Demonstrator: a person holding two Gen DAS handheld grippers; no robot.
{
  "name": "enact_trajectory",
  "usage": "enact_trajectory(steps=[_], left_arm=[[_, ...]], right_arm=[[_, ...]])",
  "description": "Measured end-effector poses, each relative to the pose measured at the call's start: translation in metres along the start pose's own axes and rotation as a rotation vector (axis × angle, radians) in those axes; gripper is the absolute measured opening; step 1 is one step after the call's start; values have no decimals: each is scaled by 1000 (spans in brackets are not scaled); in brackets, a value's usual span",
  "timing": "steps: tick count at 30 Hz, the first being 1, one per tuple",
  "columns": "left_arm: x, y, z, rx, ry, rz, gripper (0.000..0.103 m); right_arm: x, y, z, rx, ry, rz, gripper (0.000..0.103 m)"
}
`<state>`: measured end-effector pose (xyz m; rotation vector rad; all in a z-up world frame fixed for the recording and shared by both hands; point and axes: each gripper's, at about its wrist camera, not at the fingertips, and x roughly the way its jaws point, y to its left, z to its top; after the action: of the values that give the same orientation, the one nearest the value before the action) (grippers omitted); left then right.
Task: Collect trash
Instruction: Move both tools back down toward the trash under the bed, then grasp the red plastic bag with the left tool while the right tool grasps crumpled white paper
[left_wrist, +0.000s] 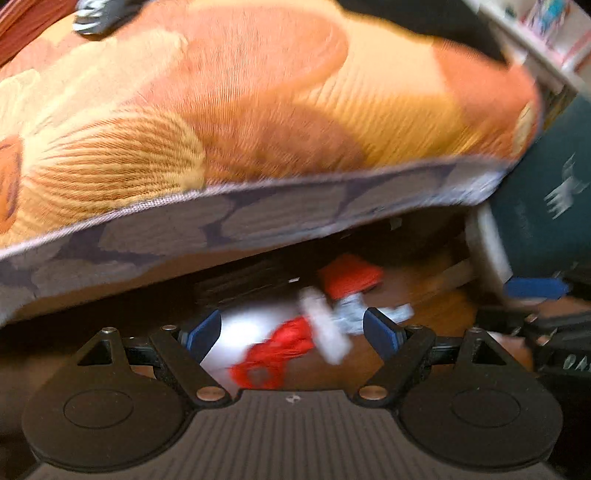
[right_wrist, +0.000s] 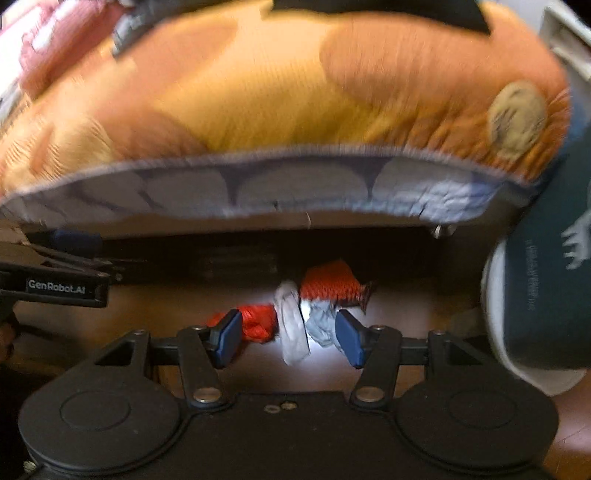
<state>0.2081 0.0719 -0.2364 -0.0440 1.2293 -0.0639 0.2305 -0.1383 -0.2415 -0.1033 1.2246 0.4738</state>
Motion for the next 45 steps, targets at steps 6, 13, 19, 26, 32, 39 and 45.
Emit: enact_trajectory(steps=[6,13,19,26,32,39,45], left_arm=[[69,6,3,81,103,-12,84],[150,5,-4,159,217,-31,84],[211,5,-19,207,297,-35,84],[264,0,-41,298,364,-32,84],[289,-8,-52,364,394,-53,84],[306,-19,-59,414,411,-75,70],[308,-19,-60,389,409,-84,55]], right_arm=[[69,-13,3,-112,117,0,55],[147,-20,-4,-199,234,-8,55],[206,-25,-12,-268,303,-15,55],[251,-24,-29,-439,353,-64,55],[269,-33,-37,-433,376,-61,54],[276,-30,-46,-447,385,-51,52],[275,-19,-56,-466,389,-75,38]])
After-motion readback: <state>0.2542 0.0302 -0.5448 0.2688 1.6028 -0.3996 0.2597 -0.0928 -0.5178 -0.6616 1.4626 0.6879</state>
